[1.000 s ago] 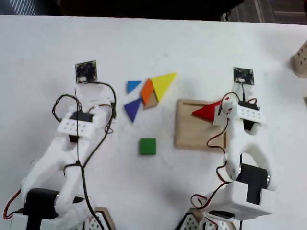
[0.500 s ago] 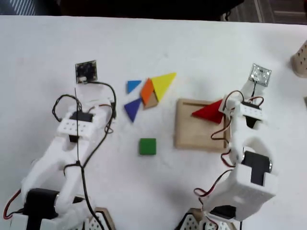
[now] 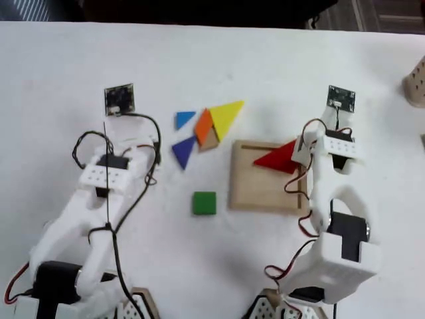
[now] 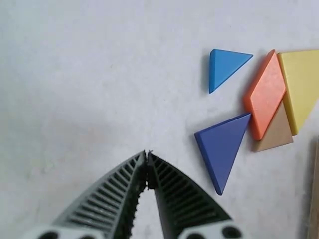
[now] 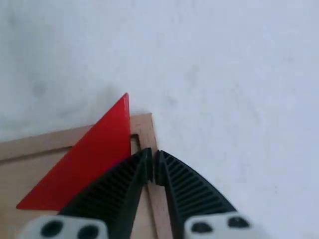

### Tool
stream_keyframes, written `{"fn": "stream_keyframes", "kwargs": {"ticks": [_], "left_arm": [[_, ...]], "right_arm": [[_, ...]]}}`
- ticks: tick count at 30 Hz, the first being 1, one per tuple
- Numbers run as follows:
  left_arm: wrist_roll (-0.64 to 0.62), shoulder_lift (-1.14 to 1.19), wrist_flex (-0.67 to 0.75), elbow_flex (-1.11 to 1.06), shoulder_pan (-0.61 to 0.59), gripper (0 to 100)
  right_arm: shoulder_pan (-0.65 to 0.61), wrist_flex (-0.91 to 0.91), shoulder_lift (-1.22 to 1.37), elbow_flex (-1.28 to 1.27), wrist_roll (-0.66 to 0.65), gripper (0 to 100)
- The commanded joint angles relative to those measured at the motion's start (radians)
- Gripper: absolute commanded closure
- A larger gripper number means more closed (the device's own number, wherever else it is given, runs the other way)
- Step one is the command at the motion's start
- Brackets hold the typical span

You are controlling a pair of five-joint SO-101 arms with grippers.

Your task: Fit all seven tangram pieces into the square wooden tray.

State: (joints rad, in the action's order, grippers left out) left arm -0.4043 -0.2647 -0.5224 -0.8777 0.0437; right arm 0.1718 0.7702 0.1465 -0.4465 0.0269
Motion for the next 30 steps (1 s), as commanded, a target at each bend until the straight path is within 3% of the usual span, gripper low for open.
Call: {"fn": "stream_keyframes", "kwargs": {"ticks": [1, 11, 17, 30], "left_arm": [[0.008, -0.044, 0.029, 0.008, -0.01, 98], [0.009, -0.044, 0.029, 0.009, -0.01, 98], [0.009, -0.044, 0.029, 0.008, -0.01, 98], [0.009, -0.044, 0.029, 0.008, -0.01, 98]], "right_arm": [[-0.019, 0.016, -0.058, 0.011, -0.02, 98.1], [-0.01, 0.015, -0.225, -0.103, -0.017, 98.1], [-0.079, -0.131, -0.389, -0.313, -0.025, 98.1], [-0.183, -0.136, -0.26, -0.284, -0.112, 98.1]]}}
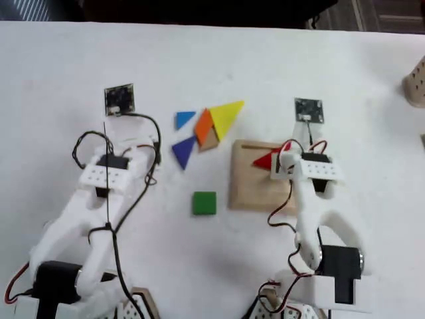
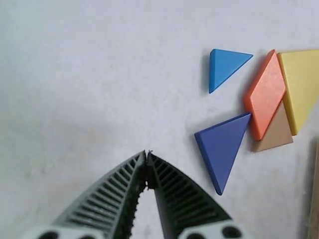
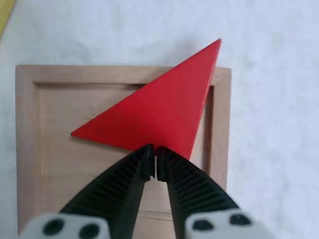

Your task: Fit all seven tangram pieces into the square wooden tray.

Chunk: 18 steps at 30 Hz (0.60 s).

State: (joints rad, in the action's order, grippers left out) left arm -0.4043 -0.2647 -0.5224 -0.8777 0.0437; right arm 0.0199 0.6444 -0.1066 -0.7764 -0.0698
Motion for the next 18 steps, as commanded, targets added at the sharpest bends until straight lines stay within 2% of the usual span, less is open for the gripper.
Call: {"fn": "stream_keyframes", "kwargs": {"ticks": [1, 9, 12, 14, 18], "left_arm": [[0.009, -0.044, 0.029, 0.008, -0.01, 98], [0.009, -0.044, 0.029, 0.009, -0.01, 98], [0.009, -0.044, 0.029, 0.009, -0.01, 98], [0.009, -0.044, 0.029, 0.009, -0.01, 98], [0.009, -0.044, 0.029, 0.009, -0.01, 98]], "right_arm": [[-0.041, -0.007, -0.007, 0.046, -0.015, 98.1], [-0.064, 0.012, -0.007, 0.075, -0.008, 98.1], [-0.005, 0.031, -0.004, 0.13, 0.002, 98.1], [0.044, 0.027, 0.012, 0.164, 0.066, 98.1], [0.088, -0.068, 0.107, 0.23, 0.129, 98.1]]}}
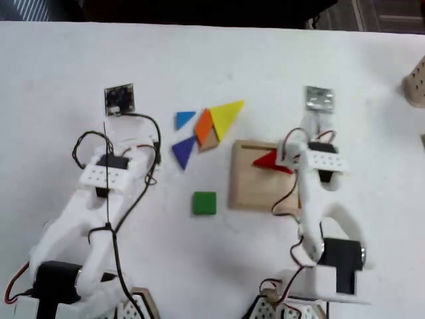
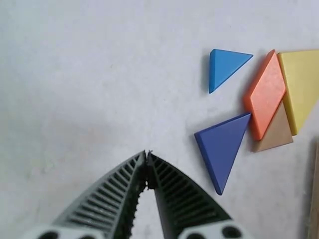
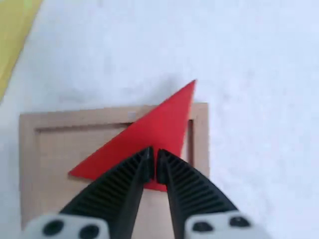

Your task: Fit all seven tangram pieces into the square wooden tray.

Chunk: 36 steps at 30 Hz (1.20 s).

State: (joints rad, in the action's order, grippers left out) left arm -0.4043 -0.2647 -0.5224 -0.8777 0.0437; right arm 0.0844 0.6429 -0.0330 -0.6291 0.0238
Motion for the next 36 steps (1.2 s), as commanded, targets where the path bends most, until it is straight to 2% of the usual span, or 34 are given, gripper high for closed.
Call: {"fn": "stream_keyframes", "kwargs": {"ticks": [1, 4, 8, 20, 31, 36], "left_arm": [[0.009, -0.044, 0.029, 0.008, -0.01, 98], [0.009, -0.044, 0.029, 0.008, -0.01, 98], [0.009, -0.044, 0.029, 0.008, -0.01, 98], [0.009, -0.044, 0.049, 0.006, -0.01, 98], [0.009, -0.044, 0.049, 0.006, -0.01, 98], [0.009, -0.044, 0.051, 0.006, -0.01, 98]], "right_arm": [[0.033, -0.102, 0.067, 0.107, 0.035, 98.1], [0.053, -0.182, 0.173, 0.198, 0.037, 98.1], [0.064, -0.189, 0.274, 0.305, 0.037, 98.1], [0.064, -0.179, 0.302, 0.338, 0.035, 98.1], [0.059, 0.162, 0.22, 0.338, 0.026, 98.1], [0.065, 0.24, 0.186, 0.316, 0.026, 98.1]]}}
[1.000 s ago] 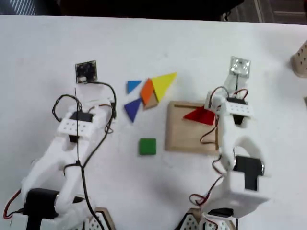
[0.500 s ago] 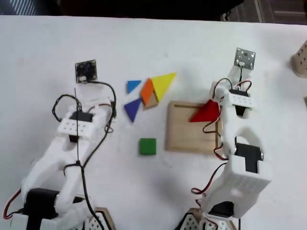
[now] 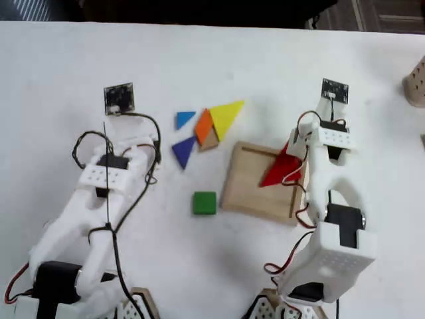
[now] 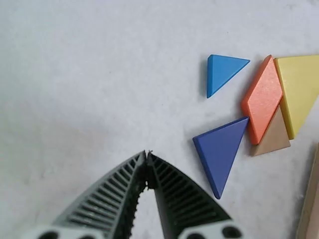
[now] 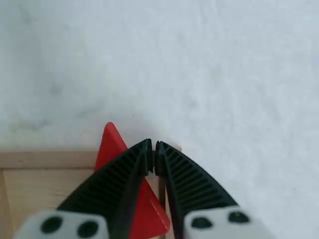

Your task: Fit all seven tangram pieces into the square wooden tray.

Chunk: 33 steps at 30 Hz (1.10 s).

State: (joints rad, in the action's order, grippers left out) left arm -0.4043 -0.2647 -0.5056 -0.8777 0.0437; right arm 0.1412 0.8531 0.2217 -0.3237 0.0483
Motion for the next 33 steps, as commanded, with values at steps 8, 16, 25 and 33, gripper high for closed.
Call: {"fn": "stream_keyframes", "kwargs": {"ticks": [8, 16, 25, 33], "left_arm": [[0.009, -0.044, 0.034, 0.009, -0.01, 98], [0.009, -0.044, 0.034, 0.008, -0.01, 98], [0.009, -0.044, 0.034, 0.008, -0.012, 98], [0.009, -0.044, 0.034, 0.008, -0.012, 98]], "right_arm": [[0.013, 0.027, -0.274, -0.195, -0.038, 98.1], [-0.065, -0.061, -0.387, -0.388, -0.126, 98.1], [-0.202, -0.065, -0.32, -0.384, -0.127, 98.1], [-0.223, -0.008, -0.371, -0.384, -0.126, 98.1]]}}
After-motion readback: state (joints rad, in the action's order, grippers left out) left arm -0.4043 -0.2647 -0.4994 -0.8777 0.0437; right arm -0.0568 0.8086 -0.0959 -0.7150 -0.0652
